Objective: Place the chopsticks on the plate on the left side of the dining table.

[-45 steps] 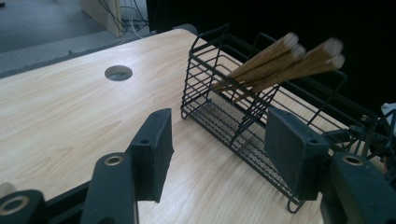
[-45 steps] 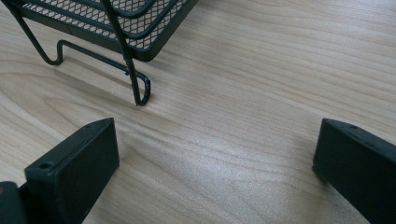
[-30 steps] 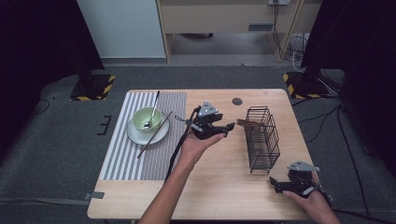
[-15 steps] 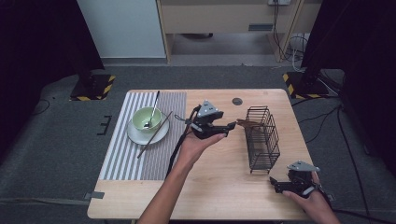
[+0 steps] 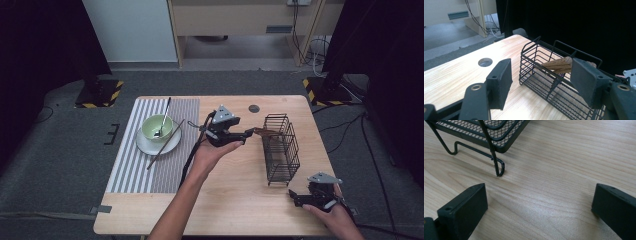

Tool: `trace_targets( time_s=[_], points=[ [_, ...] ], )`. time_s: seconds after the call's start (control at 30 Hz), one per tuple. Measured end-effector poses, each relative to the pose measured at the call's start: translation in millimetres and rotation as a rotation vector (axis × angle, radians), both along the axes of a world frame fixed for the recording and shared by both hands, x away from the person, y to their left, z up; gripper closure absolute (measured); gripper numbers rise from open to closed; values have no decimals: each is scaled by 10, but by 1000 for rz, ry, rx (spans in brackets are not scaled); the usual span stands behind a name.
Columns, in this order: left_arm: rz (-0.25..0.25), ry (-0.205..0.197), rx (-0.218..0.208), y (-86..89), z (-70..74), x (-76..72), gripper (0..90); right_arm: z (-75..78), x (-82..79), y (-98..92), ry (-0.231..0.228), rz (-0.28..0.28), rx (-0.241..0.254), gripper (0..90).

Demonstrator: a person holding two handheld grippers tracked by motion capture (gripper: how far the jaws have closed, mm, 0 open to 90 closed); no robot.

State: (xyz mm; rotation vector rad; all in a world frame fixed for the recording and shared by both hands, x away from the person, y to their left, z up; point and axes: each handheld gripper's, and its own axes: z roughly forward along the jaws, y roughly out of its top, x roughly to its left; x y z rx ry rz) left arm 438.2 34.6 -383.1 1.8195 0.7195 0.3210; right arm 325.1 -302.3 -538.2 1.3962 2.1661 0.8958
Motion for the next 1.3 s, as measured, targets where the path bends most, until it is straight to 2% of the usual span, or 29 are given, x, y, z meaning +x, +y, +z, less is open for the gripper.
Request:
trace_targets(
  time_s=[0.3, 0.5, 0.67, 1.07, 1.3],
  points=[
    [19, -2, -5, -39, -11, 10, 336, 0, 0, 0, 0, 0, 0, 4],
    [49, -16, -4, -51, 13, 1, 378, 0, 0, -1, -1, 1, -1, 4],
    [70, -37, 14, -53, 38, -25, 437, 0, 0, -1, 0, 0, -1, 4],
    [54, -29, 30, -58, -22, -88, 469, 0, -1, 0, 0, -1, 0, 4],
    [19, -32, 50, -44, -42, -86, 452, 0, -1, 1, 0, -1, 0, 3]
  ],
)
